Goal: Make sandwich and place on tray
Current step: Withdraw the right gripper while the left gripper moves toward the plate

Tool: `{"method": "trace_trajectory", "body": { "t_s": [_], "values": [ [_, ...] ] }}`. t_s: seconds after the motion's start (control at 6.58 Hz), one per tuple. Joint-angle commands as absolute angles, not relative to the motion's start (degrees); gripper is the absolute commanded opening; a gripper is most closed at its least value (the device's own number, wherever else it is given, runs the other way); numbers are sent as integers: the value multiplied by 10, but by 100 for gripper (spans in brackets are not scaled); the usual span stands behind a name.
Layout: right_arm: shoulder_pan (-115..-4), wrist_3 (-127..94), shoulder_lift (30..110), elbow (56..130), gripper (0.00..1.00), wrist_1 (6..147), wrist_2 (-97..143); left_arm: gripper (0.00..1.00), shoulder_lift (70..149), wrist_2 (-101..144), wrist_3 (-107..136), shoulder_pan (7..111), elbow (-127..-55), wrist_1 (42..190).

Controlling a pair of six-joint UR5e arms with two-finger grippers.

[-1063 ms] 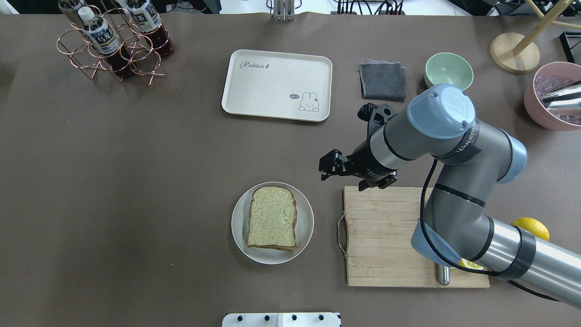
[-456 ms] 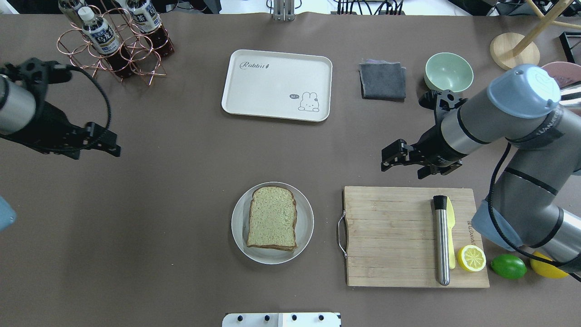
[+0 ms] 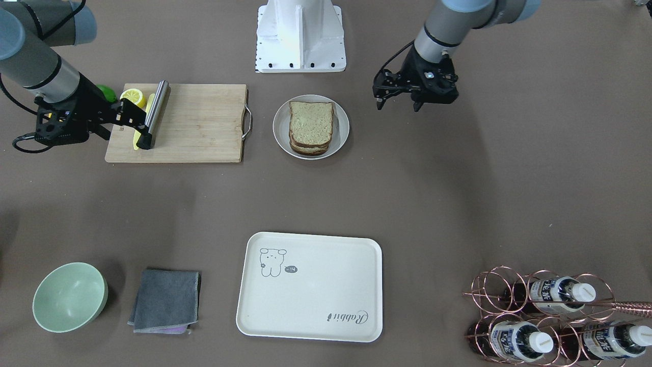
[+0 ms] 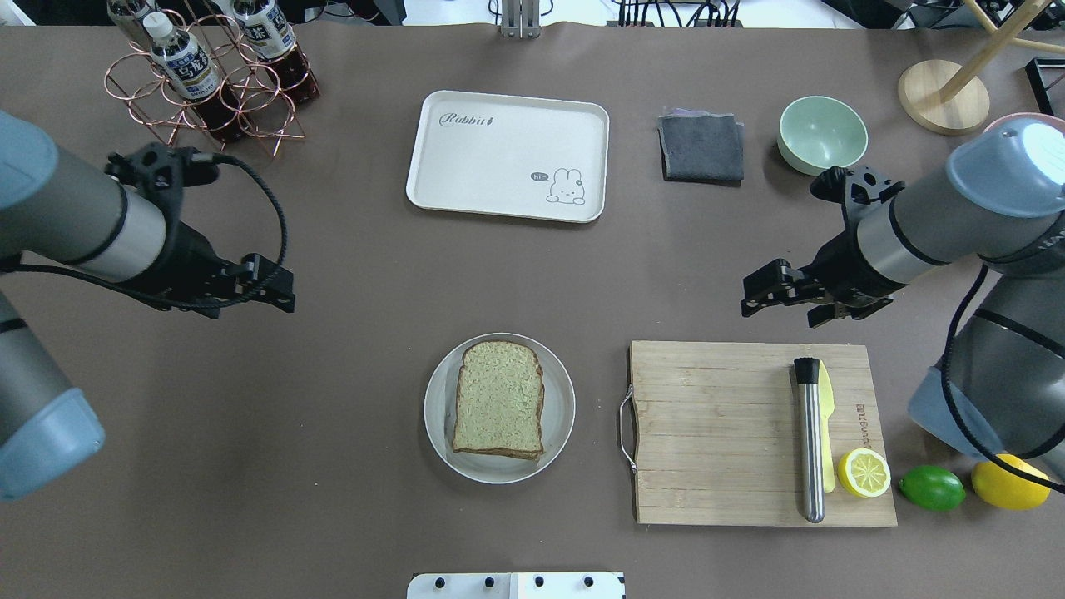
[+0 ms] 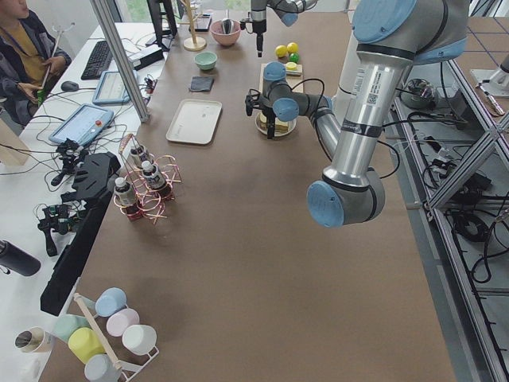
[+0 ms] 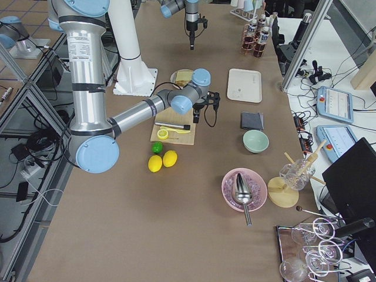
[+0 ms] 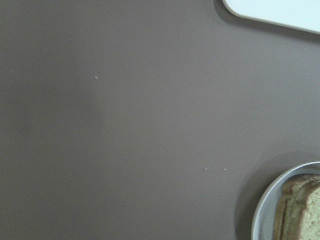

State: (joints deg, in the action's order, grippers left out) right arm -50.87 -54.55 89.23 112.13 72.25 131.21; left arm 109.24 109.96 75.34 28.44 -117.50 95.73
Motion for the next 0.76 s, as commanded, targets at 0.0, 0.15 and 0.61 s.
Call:
{"method": "trace_trajectory", "body": {
  "t_s": [0.0, 0.15, 0.61],
  "values": [
    [-560, -449, 953, 1128, 99, 722, 1333, 96, 1138, 1042, 784, 221, -1128, 973],
    [-571, -423, 969, 1129, 99, 722, 1334, 94, 1136, 1037, 778, 221, -1102, 1002],
    [-573, -414, 990, 1142, 99, 721, 1333, 87, 1136, 997, 752, 204, -1051, 1067]
  ]
}}
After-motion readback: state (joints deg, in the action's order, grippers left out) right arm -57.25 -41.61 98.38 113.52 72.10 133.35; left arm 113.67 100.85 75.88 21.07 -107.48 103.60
